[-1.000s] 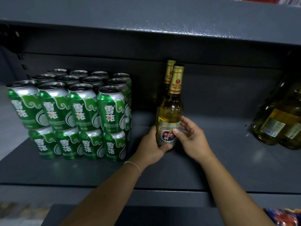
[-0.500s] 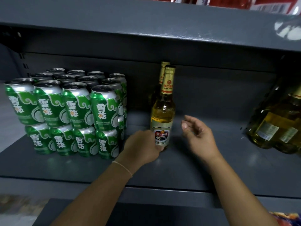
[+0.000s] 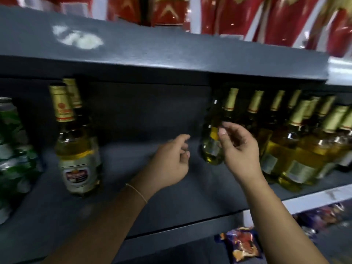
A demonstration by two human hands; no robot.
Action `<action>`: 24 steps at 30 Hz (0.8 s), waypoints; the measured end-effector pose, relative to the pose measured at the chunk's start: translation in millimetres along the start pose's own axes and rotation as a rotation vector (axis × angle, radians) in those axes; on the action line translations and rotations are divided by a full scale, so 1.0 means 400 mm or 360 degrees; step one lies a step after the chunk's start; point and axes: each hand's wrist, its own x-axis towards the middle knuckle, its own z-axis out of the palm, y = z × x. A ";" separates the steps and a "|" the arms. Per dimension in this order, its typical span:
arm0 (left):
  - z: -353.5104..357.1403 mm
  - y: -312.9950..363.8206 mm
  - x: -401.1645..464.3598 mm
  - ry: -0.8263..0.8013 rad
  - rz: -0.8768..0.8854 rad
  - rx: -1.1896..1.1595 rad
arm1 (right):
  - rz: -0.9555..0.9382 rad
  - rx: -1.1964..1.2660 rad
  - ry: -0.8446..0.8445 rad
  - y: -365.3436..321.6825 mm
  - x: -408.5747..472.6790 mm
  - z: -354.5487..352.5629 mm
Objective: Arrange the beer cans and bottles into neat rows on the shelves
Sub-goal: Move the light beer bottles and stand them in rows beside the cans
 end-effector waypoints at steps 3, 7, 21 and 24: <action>0.100 0.053 0.057 -0.0072 0.0063 -0.0050 | -0.0054 -0.0158 0.0258 0.034 0.042 -0.121; 0.223 0.119 0.120 -0.0138 0.0141 -0.0132 | -0.0098 -0.0391 0.0553 0.084 0.112 -0.259; 0.435 0.176 0.197 -0.0308 0.0069 -0.0160 | 0.0264 -0.0712 0.0281 0.155 0.253 -0.341; 0.428 0.156 0.186 -0.0306 0.0030 -0.0154 | 0.0180 -0.0609 0.0318 0.151 0.242 -0.328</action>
